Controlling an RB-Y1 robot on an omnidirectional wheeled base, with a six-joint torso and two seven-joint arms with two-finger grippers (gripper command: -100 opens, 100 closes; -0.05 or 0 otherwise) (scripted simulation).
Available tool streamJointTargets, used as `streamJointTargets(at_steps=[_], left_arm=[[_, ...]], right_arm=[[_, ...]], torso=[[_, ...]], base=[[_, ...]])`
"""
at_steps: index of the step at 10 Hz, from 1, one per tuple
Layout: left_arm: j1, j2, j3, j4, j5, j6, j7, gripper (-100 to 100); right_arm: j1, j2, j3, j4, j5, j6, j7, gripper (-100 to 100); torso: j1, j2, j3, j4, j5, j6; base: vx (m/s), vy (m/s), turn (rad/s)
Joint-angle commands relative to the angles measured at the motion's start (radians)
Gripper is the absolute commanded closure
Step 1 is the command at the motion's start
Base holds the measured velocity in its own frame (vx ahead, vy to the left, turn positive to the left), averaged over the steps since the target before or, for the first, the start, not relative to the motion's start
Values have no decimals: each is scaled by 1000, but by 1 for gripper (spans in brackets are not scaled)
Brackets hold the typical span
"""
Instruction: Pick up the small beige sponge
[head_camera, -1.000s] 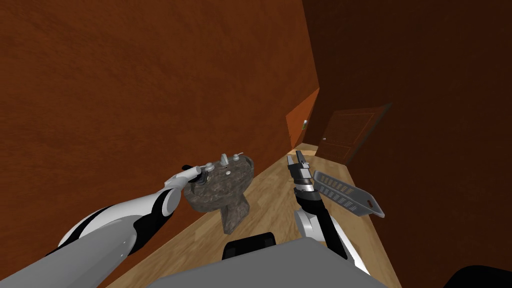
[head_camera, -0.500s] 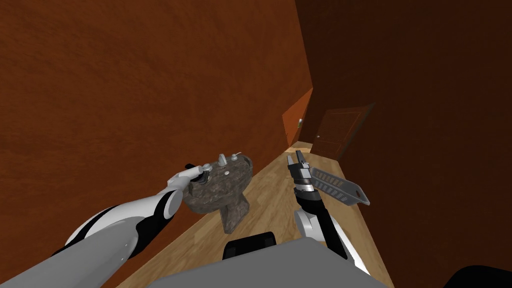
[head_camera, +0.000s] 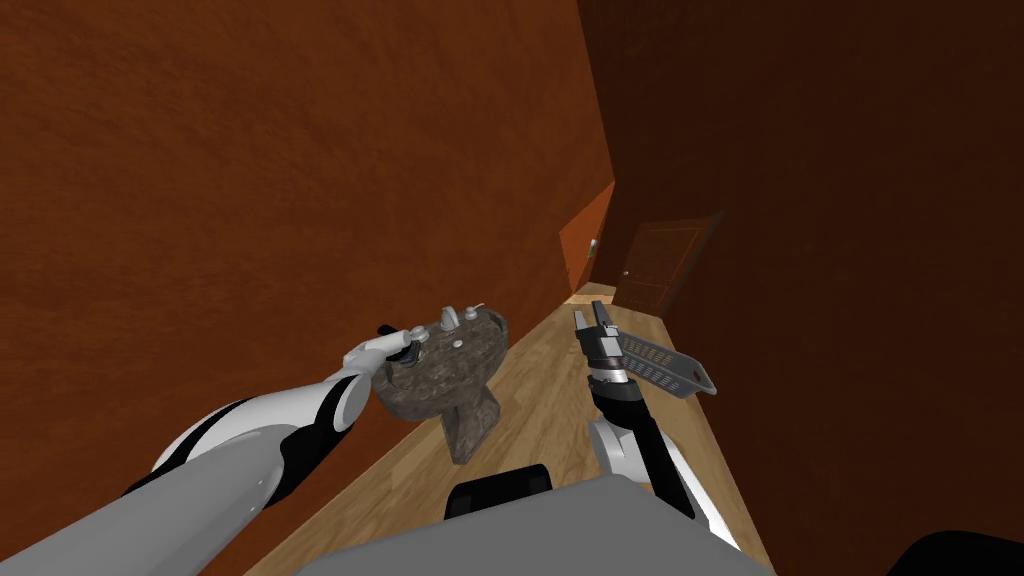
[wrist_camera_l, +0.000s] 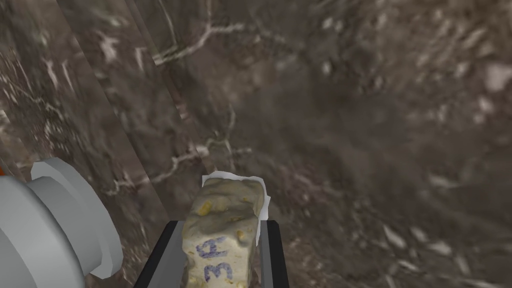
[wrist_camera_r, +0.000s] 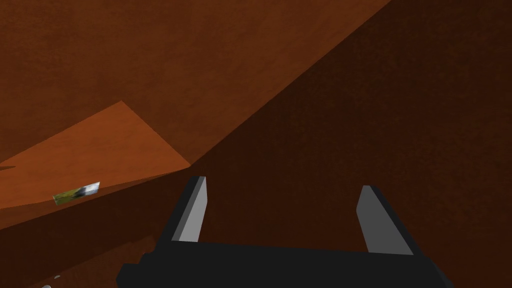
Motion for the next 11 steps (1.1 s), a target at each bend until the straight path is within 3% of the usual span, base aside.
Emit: streamJointTargets(at_steps=[1,3,4,6,7,8,9,11], left_arm=[[-8,-10,-34,-7,-21,9,50,100],[-8,-10,-34,-7,-21,9,85,100],[-17,-19,-67,-9,-41,12,126,100],[-17,-19,-67,-9,-41,12,158,100],[-27,-28,-100,-10,-60,16,196,100],[-27,-28,-100,-10,-60,16,224,100],[-36,-37,-132,-12,-80,20,255,100],[-36,-37,-132,-12,-80,20,304,100]], right_arm=[[0,0,0,0,0,0,0,0],[0,0,0,0,0,0,0,0],[0,0,0,0,0,0,0,0],[0,0,0,0,0,0,0,0],[0,0,0,0,0,0,0,0],[0,0,0,0,0,0,0,0],[0,0,0,0,0,0,0,0],[0,0,0,0,0,0,0,0]], torso=[[0,0,0,0,0,0],[2,1,1,0,0,1],[1,0,0,0,0,-1],[2,2,1,1,0,1],[1,1,0,0,0,-1],[2,1,1,1,0,2],[2,2,1,1,1,0],[3,3,2,1,1,0]], base=[[-56,78,-149],[-46,72,-77],[-70,67,-123],[-51,72,-79],[-54,94,-181],[-69,91,-131],[-87,109,-163],[-64,69,-57]])
